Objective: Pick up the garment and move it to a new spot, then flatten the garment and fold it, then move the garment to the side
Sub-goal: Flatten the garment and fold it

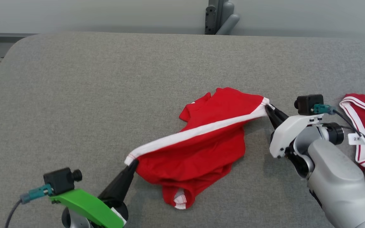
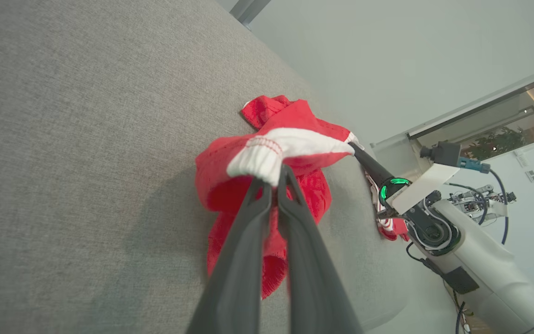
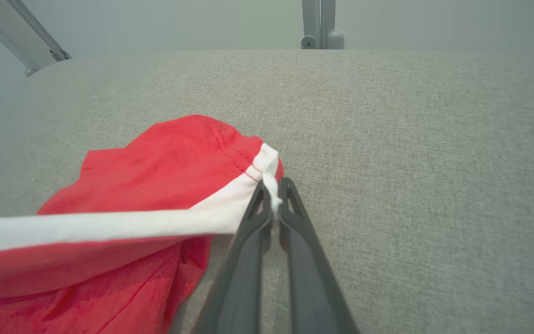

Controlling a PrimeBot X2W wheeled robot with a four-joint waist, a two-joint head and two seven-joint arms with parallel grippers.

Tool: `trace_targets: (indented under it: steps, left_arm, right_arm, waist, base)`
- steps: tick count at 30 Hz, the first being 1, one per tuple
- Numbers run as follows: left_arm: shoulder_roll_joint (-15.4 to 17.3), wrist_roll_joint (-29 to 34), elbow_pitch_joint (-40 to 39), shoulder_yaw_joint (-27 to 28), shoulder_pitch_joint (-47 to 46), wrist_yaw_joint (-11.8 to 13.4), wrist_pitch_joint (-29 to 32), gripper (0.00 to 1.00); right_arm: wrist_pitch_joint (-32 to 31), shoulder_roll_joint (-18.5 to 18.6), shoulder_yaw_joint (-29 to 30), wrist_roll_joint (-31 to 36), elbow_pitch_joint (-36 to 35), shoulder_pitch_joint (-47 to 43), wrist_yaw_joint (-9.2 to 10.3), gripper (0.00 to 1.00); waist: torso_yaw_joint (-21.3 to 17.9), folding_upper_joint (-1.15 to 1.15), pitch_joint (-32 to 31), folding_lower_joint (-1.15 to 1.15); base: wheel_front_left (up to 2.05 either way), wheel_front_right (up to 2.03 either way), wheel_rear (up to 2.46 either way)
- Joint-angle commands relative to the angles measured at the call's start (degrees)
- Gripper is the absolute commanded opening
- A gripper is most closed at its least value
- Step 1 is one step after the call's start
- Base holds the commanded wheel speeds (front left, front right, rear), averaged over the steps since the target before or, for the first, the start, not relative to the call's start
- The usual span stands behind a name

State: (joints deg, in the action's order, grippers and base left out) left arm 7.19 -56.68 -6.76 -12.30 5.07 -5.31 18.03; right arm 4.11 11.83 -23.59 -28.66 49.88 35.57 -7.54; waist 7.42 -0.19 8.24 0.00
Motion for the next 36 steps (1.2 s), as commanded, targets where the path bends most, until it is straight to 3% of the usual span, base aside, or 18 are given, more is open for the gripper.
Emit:
trace_targets:
  steps: [1,8,10,13,14,18,24,28,31,36]
  left_arm:
    - [1.9,0.9,-2.8,0.4,-2.3,-0.3,1.1,0.0]
    - [8.6,1.5,-11.1,3.5,-14.7,0.3,7.7,0.0]
    - [9.4,1.6,-11.2,3.9,-17.6,0.4,8.8,0.0]
    - [12.1,1.7,-9.5,4.9,-27.9,0.9,12.4,0.0]
    - [13.0,2.3,-6.5,5.2,-35.6,1.0,13.9,0.0]
    - [12.2,5.6,2.3,3.6,-51.7,0.3,13.3,0.0]
    - [9.3,12.2,17.8,0.5,-70.9,-1.8,0.1,0.0]
    - [9.5,13.5,25.5,-3.1,-76.4,-2.2,-11.4,0.0]
    - [11.7,13.0,27.3,-9.7,-75.0,-2.2,-19.3,0.0]
    - [18.0,9.6,24.7,-22.1,-61.6,-2.2,-30.7,0.0]
  right_arm:
    - [-0.9,1.1,1.0,-2.4,-3.8,0.8,0.11,0.0]
    - [-10.0,4.7,7.3,-9.9,-21.9,5.8,0.1,0.0]
    - [-11.6,4.8,8.7,-10.0,-24.0,7.2,0.1,0.0]
    - [-16.2,4.5,13.8,-8.0,-27.8,13.2,0.1,0.0]
    - [-18.2,3.2,17.4,-5.1,-27.9,18.2,0.11,0.0]
    - [-18.3,-1.2,25.3,2.7,-24.7,29.6,0.11,0.0]
    - [-10.1,-7.2,33.9,13.4,-18.0,44.8,0.11,0.0]
    - [-4.3,-8.5,34.6,14.1,-14.4,47.7,0.11,0.0]
    - [-0.6,-8.9,30.8,10.7,-13.8,43.5,0.09,0.0]
    - [4.2,-8.9,20.6,1.2,-18.6,23.8,0.07,0.0]
  waist:
    - [-0.5,0.19,0.2,0.0]
    - [-2.3,0.19,3.8,0.0]
    - [-2.4,0.19,4.7,0.0]
    - [-2.8,0.19,8.1,0.0]
    - [-3.0,0.19,10.5,0.0]
    - [-2.7,0.19,14.8,0.0]
    - [-3.0,0.19,18.4,0.0]
    - [-4.3,0.19,20.0,0.0]
    - [-5.3,0.19,20.7,0.0]
    - [-6.8,0.19,17.6,0.0]
  base:
    - [0.0,0.0,0.0]
    - [0.0,0.0,0.0]
    - [0.0,0.0,0.0]
    - [0.0,0.0,0.0]
    - [0.0,0.0,0.0]
    - [0.0,0.0,0.0]
    - [0.0,0.0,0.0]
    - [0.0,0.0,0.0]
    - [0.0,0.0,0.0]
    - [0.0,0.0,0.0]
